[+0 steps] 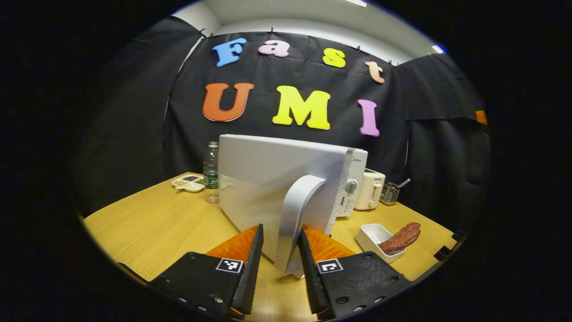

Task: Open the microwave oven with the left hand, put the food in, and close the microwave oven.

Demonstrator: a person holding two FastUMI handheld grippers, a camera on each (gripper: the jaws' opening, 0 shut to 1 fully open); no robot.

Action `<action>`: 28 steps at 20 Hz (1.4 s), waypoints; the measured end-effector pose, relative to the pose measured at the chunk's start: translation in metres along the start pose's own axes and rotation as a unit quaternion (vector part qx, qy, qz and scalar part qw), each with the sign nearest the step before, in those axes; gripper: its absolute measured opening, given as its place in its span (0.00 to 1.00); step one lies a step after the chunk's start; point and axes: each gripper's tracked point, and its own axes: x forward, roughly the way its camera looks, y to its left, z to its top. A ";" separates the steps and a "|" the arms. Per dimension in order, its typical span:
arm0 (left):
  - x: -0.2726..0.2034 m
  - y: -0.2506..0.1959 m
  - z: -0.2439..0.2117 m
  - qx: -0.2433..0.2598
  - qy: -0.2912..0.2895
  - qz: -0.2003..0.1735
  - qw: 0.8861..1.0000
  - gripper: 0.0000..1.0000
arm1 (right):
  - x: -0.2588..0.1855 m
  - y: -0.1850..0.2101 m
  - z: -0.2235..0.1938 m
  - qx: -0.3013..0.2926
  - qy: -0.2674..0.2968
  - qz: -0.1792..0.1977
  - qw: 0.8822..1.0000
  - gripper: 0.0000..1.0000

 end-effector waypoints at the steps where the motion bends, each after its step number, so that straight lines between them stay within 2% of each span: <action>1: -0.009 0.011 0.002 0.001 -0.002 0.011 1.000 0.52 | 0.000 0.003 -0.001 -0.001 0.002 0.003 1.000 1.00; 2: -0.019 0.023 0.007 0.006 -0.011 0.019 1.000 0.67 | -0.002 0.006 -0.002 -0.002 0.004 0.005 1.000 1.00; 3: -0.029 0.038 0.009 0.015 -0.012 0.031 0.999 0.73 | -0.002 0.008 -0.005 -0.003 0.005 0.007 1.000 1.00; 4: -0.036 0.053 0.010 0.020 -0.014 0.043 0.999 0.79 | -0.003 0.011 -0.005 -0.004 0.007 0.009 1.000 0.90; 6: -0.049 0.084 0.013 0.014 -0.015 0.063 0.998 0.97 | -0.002 0.016 -0.009 -0.004 0.011 0.014 1.000 0.90; 7: -0.054 0.096 0.014 0.002 -0.012 0.069 0.998 0.96 | -0.001 0.018 -0.011 -0.004 0.014 0.016 1.000 1.00; 11: -0.076 0.148 0.011 -0.004 -0.003 0.118 0.993 0.97 | -0.001 0.030 -0.023 -0.005 0.029 0.029 0.999 1.00; 12: -0.082 0.154 0.012 -0.005 -0.003 0.126 0.992 0.94 | 0.000 0.032 -0.027 -0.006 0.033 0.033 0.999 1.00; 13: -0.091 0.160 0.015 -0.003 -0.005 0.136 0.991 0.94 | 0.001 0.034 -0.030 -0.008 0.037 0.035 0.999 0.90; 14: -0.096 0.164 0.017 0.002 -0.001 0.139 0.990 0.94 | 0.003 0.035 -0.034 -0.010 0.043 0.036 0.998 1.00; 15: -0.103 0.162 0.018 0.009 -0.001 0.140 0.990 0.94 | 0.006 0.035 -0.038 -0.011 0.049 0.038 0.998 1.00; 16: -0.109 0.162 0.023 0.017 -0.007 0.144 0.989 0.81 | 0.008 0.036 -0.042 -0.011 0.055 0.041 0.998 1.00; 17: -0.114 0.163 0.030 0.022 -0.012 0.147 0.989 0.94 | 0.011 0.039 -0.046 -0.011 0.062 0.046 0.997 0.90; 19: -0.124 0.157 0.040 0.017 -0.019 0.143 0.989 0.94 | 0.018 0.040 -0.056 -0.012 0.079 0.054 0.995 0.90; 20: -0.127 0.152 0.044 0.011 -0.023 0.137 0.990 0.94 | 0.023 0.040 -0.061 -0.013 0.088 0.059 0.994 1.00; 21: -0.129 0.145 0.049 0.004 -0.026 0.130 0.991 0.94 | 0.028 0.041 -0.067 -0.016 0.099 0.065 0.993 0.90; 24: -0.132 0.131 0.064 -0.005 -0.038 0.114 0.993 0.94 | 0.043 0.045 -0.089 -0.017 0.141 0.088 0.986 0.91; 25: -0.132 0.130 0.069 -0.005 -0.042 0.113 0.993 0.93 | 0.048 0.046 -0.097 -0.015 0.155 0.096 0.983 1.00; 27: -0.131 0.124 0.076 -0.005 -0.050 0.109 0.993 0.94 | 0.059 0.050 -0.117 -0.013 0.192 0.115 0.975 1.00; 28: -0.130 0.122 0.080 -0.007 -0.052 0.107 0.993 0.94 | 0.063 0.054 -0.129 -0.012 0.214 0.127 0.969 0.91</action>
